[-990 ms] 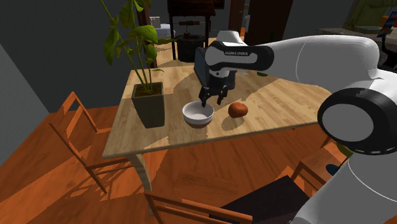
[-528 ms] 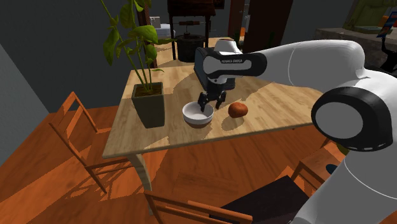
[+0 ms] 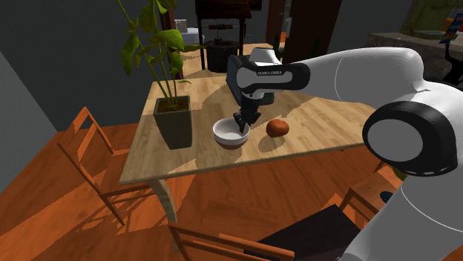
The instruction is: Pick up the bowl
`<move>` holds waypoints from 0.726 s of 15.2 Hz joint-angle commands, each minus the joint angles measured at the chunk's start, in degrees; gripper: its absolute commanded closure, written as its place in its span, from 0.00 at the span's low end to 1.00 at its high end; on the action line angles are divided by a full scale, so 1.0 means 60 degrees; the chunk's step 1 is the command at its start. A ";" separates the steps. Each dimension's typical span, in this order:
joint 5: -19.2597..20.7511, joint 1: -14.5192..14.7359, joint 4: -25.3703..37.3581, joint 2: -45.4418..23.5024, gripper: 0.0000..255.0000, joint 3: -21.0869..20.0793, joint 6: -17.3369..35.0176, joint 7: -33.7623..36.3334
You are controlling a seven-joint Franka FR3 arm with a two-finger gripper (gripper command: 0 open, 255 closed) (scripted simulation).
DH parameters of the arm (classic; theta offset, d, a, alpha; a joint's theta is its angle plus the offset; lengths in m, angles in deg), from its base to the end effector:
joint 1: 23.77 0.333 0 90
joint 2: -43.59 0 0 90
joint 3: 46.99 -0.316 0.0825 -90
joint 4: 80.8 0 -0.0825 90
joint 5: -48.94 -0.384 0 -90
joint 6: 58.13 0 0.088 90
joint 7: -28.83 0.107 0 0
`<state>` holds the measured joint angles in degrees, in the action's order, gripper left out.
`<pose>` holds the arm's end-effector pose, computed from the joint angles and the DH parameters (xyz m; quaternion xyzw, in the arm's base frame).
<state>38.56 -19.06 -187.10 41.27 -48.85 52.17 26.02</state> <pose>0.5717 0.0783 0.4977 -0.9949 -0.0514 -0.0118 0.0864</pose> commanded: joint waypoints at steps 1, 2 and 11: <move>0.0001 0.0002 -0.0006 -0.0004 1.00 -0.0002 -0.0004 -0.0001; 0.0001 0.0002 -0.0006 -0.0004 1.00 -0.0002 -0.0004 0.0000; 0.0046 -0.0013 0.0782 0.0074 1.00 0.0012 -0.0862 0.0132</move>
<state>38.80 -19.15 -183.19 41.68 -48.76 47.81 26.63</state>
